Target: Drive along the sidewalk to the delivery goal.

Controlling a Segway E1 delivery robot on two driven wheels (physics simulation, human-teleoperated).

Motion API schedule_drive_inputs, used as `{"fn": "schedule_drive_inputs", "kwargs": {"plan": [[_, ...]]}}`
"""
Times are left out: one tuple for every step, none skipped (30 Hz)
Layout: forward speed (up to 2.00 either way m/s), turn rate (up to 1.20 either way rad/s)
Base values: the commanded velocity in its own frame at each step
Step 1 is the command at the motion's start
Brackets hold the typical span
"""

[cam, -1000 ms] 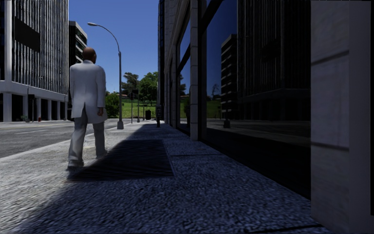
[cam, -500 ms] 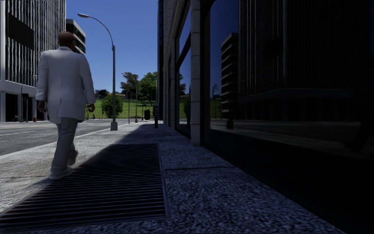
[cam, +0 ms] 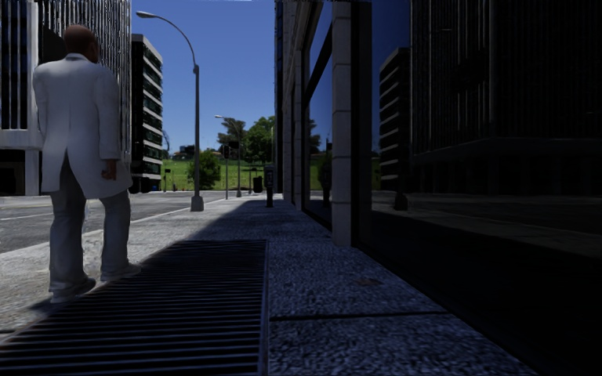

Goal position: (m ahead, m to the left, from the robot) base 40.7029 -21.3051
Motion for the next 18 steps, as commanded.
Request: {"fn": "schedule_drive_inputs", "kwargs": {"plan": [[2.00,0.00],[2.00,0.00],[2.00,0.00],[2.00,0.00],[2.00,0.00],[2.00,0.00],[2.00,0.00],[2.00,0.00],[2.00,0.00],[2.00,0.00],[2.00,0.00],[2.00,0.27],[2.00,0.55],[2.00,0.55],[2.00,0.66],[2.00,0.69],[2.00,0.59],[2.00,0.14]]}}
